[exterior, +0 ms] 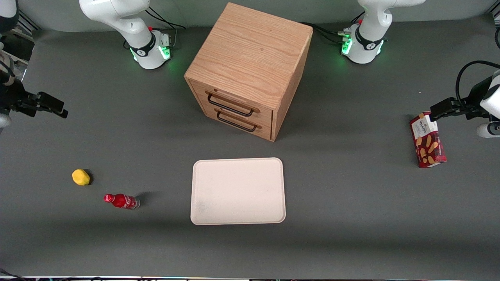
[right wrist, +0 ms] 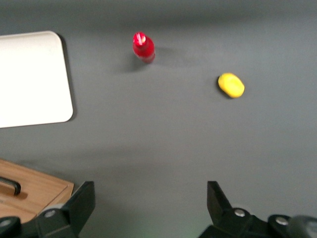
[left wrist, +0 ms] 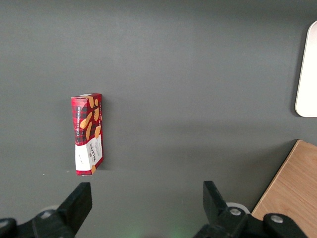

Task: Place coke bottle on tray
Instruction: 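Move the open right gripper down over the red Coca-Cola bottle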

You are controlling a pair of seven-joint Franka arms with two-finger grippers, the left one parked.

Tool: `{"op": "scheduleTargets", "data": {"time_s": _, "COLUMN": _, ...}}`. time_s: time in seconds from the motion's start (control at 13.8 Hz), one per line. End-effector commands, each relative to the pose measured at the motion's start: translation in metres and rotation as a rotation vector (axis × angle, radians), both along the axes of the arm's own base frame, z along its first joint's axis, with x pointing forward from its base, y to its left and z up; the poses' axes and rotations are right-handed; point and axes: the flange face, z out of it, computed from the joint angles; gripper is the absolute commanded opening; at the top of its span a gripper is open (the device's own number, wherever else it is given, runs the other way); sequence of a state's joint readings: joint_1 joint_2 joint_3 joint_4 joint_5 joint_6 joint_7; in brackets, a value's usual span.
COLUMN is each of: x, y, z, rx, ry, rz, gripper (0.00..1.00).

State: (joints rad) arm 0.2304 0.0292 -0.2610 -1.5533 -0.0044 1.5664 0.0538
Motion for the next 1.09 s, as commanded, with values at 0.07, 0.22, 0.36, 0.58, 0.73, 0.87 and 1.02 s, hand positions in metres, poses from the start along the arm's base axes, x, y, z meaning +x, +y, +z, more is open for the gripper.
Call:
{"op": "scheduleTargets", "data": {"time_s": 0.07, "x": 0.06, "y": 0.015, "z": -0.025, "rx": -0.035, "ry": 0.026, "rz": 0.077, "gripper": 1.0}}
{"op": "scheduleTargets", "data": {"time_s": 0.22, "x": 0.089, "y": 0.022, "z": -0.044, "rx": -0.016, "ry": 0.027, "rz": 0.093, "gripper": 1.0}}
{"op": "scheduleTargets", "data": {"time_s": 0.36, "x": 0.109, "y": 0.024, "z": -0.074, "rx": 0.007, "ry": 0.045, "rz": 0.085, "gripper": 1.0}}
{"op": "scheduleTargets", "data": {"time_s": 0.58, "x": 0.134, "y": 0.025, "z": -0.119, "rx": 0.003, "ry": 0.015, "rz": 0.079, "gripper": 1.0}}
{"op": "scheduleTargets", "data": {"time_s": 0.73, "x": 0.148, "y": 0.02, "z": -0.154, "rx": 0.014, "ry": 0.018, "rz": 0.092, "gripper": 1.0}}
{"op": "scheduleTargets", "data": {"time_s": 0.87, "x": 0.157, "y": 0.02, "z": -0.179, "rx": 0.022, "ry": 0.008, "rz": 0.094, "gripper": 1.0}}
{"op": "scheduleTargets", "data": {"time_s": 1.02, "x": 0.159, "y": 0.015, "z": -0.211, "rx": 0.016, "ry": 0.0, "rz": 0.084, "gripper": 1.0}}
